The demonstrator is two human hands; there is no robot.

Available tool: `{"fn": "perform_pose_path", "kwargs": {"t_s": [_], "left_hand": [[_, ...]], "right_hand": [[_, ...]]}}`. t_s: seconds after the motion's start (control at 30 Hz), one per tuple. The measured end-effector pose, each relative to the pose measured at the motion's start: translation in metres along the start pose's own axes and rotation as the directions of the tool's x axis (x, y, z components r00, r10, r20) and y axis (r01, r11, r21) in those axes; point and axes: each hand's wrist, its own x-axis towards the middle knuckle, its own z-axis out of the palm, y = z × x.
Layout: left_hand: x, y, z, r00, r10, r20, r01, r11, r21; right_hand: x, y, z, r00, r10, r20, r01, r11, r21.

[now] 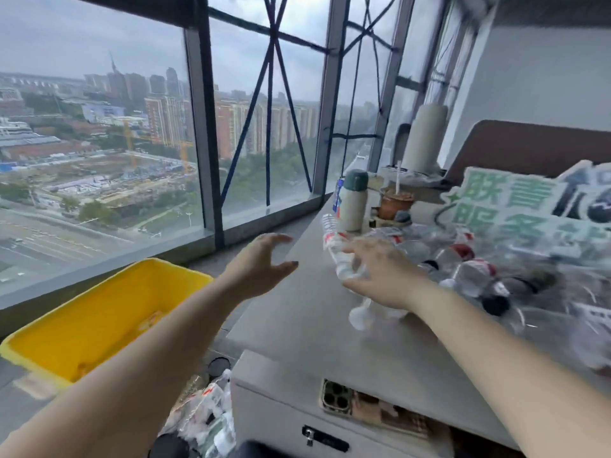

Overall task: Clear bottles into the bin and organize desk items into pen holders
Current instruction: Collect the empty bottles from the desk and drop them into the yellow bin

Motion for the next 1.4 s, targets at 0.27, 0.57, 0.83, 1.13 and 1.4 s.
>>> {"fn": "perform_pose_path", "kwargs": {"t_s": [0.27,0.57,0.83,1.13,1.4], "left_hand": [[0.010,0.061,0.066,0.986,0.117,0.116,-0.132,0.983,0.129],[0.028,0.081,0.096,0.984,0.115,0.133,-0.165,0.865,0.474],[0.021,0.077,0.108,0.974,0.221,0.044,-0.214,0.841,0.497],[-0.011,0.063,0.077,0.993,0.114,0.004,-0.114,0.993,0.008],[-0.050,0.029,-0.005,0.962,-0.005,-0.274,-0.052,0.978,-0.201]], "right_hand": [[-0.055,0.079,-0.003,0.964,0.119,0.237,-0.111,0.993,-0.049],[-0.058,0.101,0.000,0.973,0.141,0.182,-0.139,0.990,-0.027],[-0.061,0.107,0.000,0.981,0.081,0.175,-0.081,0.997,-0.004],[-0.067,0.088,-0.001,0.967,0.100,0.234,-0.065,0.986,-0.155],[-0.063,0.047,-0.018,1.000,-0.021,0.015,0.021,1.000,-0.016]]}}
